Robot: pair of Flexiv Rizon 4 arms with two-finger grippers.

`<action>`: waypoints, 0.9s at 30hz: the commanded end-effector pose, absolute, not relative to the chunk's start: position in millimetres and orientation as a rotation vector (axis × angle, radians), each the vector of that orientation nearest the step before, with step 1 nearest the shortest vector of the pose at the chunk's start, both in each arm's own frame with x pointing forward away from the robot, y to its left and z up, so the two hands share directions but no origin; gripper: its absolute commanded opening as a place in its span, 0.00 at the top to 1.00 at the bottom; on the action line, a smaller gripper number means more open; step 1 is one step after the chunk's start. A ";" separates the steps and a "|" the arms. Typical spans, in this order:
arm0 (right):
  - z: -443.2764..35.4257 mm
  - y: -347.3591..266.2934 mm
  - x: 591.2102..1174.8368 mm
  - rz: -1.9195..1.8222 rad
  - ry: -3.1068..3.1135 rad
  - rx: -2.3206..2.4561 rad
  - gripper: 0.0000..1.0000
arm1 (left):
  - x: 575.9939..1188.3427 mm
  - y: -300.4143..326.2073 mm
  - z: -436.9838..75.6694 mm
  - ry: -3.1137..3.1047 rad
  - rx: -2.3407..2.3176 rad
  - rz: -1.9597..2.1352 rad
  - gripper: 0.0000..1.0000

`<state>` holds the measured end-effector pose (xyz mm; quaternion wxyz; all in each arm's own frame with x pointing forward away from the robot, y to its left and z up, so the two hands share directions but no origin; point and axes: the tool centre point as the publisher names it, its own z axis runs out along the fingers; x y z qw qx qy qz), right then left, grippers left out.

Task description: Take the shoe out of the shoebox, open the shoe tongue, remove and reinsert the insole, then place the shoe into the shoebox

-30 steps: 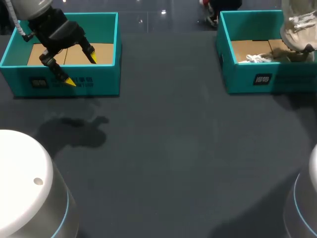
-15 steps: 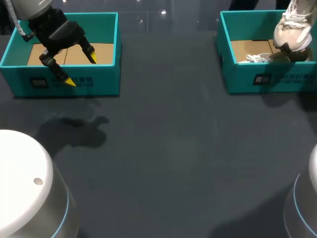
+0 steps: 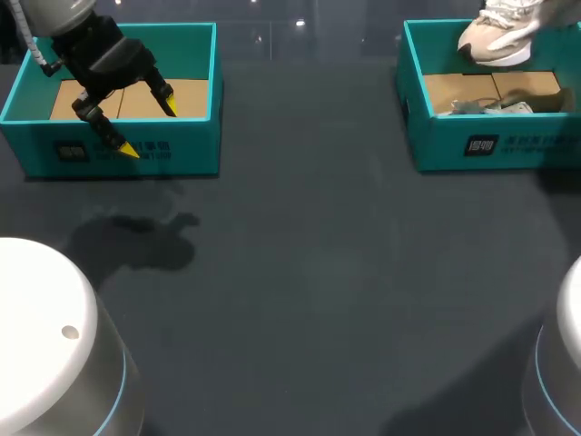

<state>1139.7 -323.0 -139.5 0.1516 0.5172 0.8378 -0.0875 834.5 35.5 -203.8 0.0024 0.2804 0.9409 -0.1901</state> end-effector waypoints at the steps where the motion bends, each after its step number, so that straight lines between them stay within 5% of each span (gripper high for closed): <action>1: -139.8 -339.5 1141.7 -0.163 2.276 1.675 1.00 | 834.6 35.8 -203.7 2.952 0.881 -0.593 0.00; 27: -160.0 -346.7 1133.8 -0.067 2.119 1.828 1.00 | 834.6 35.8 -203.7 2.952 0.881 -0.593 0.00</action>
